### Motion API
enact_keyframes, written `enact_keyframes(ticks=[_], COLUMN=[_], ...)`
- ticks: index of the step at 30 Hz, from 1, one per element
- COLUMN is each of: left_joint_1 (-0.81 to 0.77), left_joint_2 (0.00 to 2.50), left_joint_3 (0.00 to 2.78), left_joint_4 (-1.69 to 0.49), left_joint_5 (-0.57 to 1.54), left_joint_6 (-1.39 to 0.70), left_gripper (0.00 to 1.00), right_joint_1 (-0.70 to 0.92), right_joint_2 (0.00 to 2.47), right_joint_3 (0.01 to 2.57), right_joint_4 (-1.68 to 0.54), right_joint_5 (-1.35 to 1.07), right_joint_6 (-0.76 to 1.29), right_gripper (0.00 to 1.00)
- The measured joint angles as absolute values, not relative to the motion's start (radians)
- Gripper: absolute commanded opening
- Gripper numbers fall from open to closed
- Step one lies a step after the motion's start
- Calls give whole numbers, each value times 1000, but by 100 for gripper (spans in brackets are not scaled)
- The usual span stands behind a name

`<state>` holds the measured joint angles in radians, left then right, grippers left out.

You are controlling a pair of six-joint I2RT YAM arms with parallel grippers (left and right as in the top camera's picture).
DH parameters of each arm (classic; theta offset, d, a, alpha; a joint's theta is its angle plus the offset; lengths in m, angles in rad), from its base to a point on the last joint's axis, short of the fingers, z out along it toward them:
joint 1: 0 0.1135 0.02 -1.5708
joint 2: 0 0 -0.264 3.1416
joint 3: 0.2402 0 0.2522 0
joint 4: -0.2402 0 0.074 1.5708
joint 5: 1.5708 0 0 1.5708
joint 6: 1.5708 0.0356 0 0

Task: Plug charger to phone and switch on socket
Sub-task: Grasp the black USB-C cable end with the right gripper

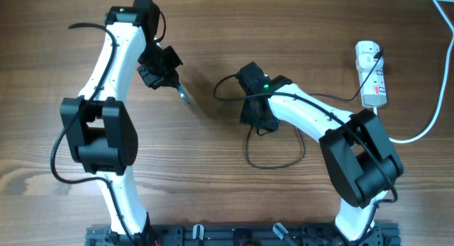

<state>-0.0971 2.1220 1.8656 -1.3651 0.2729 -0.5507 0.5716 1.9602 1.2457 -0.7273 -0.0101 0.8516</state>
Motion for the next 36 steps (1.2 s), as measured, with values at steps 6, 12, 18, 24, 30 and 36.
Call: enact_keyframes(ticks=[6,12,18,24,30,36], left_joint_1=[-97,-97,-97,-97,-97,-97], left_joint_2=[2122,2122,2122,2122,2122,2122], left_joint_3=[1866,1866,1866,1866,1866,1866], left_joint_4=[-1364,-1364,-1364,-1364,-1362,-1362], left_joint_5=[273,273,273,273,273,273], left_joint_6=[-551,-551,-551,-551,-551,-551], left_gripper=[4,4,4,4,4,4], right_joint_1=[572,573,573,573,573,574], right_joint_2=[1965,1966,1968,1968,1969,1969], right_joint_3=[1246,1246,1246,1246,1246,1246], right_joint_4=[-729,-734,-739,-739,-738,-738], right_joint_5=[-6,-1,1,1,1,5], right_joint_6=[855,862,862,862,874,896], right_gripper=[44,26,21,22,23,23])
